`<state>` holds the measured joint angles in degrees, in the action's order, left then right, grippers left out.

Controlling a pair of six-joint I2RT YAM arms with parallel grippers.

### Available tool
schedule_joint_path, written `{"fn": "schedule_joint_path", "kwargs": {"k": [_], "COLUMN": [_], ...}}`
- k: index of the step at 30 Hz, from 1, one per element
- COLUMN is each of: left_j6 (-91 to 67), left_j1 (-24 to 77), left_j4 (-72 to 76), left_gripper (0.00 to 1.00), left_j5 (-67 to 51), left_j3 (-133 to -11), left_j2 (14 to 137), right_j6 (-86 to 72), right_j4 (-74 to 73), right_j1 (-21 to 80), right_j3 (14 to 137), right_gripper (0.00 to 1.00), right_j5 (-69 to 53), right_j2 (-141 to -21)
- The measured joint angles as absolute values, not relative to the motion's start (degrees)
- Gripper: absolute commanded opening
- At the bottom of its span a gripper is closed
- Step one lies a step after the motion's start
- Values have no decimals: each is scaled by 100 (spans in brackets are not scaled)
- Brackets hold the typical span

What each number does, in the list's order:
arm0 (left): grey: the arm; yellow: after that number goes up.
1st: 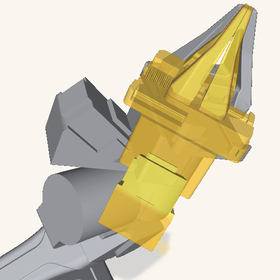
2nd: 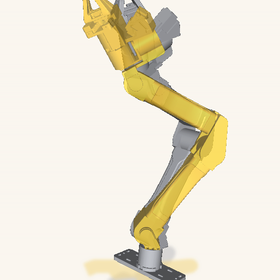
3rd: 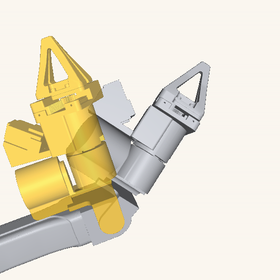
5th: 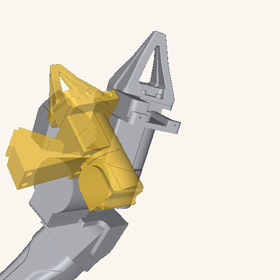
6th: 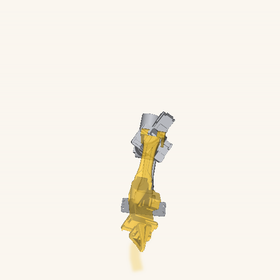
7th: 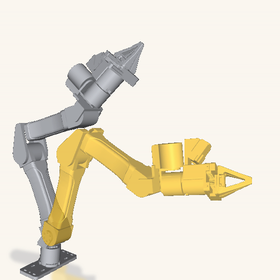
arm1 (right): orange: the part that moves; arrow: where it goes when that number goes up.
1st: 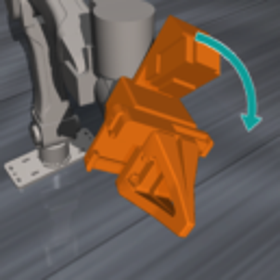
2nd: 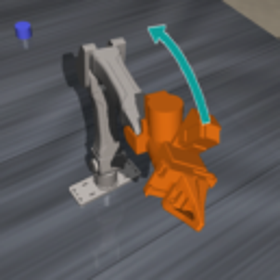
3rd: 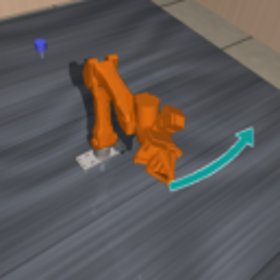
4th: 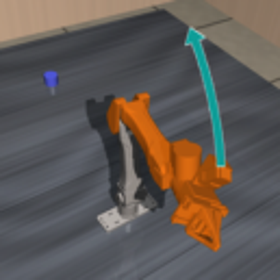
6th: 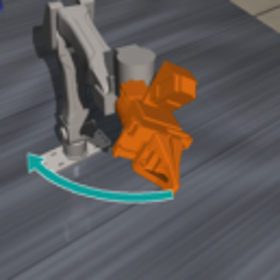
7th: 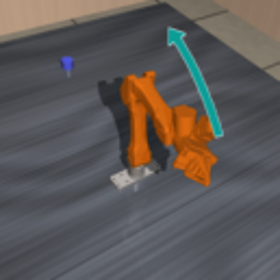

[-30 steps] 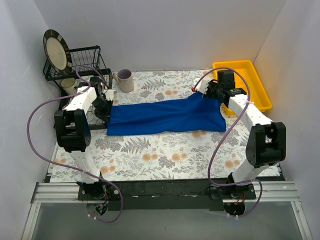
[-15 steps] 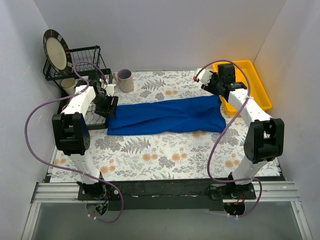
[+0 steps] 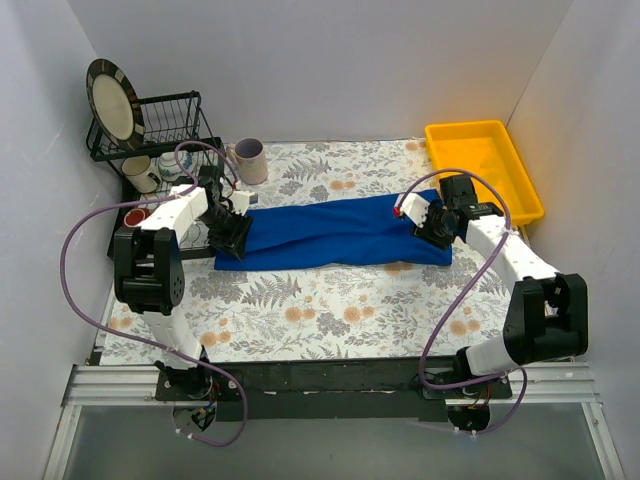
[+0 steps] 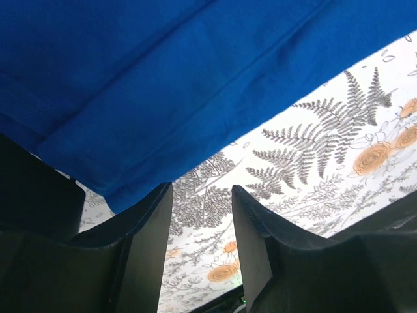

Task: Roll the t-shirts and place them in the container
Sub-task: Fold the T-shirt at the center of the board.

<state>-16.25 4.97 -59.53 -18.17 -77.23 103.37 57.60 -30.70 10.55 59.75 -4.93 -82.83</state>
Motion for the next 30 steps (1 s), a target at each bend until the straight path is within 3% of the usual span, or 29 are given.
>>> {"fn": "schedule_joint_path", "kwargs": {"k": [21,30], "left_j6": [-1328,-1299], "left_j1": [489,489], "left_j4": [-5494,-5312], "left_gripper": [48,50], "left_j5": [-1544,-1404], "left_j3": [-7454,-7129], "left_j2": [10663,10101], "right_j6": [5822,5808], "right_j4": [-4101,-4324], "right_j1": [123,64], "right_j3": [6123,6134], "right_gripper": [53,55], "right_j5": [-1181,-1406], "right_j2": [-8777,-8742]}}
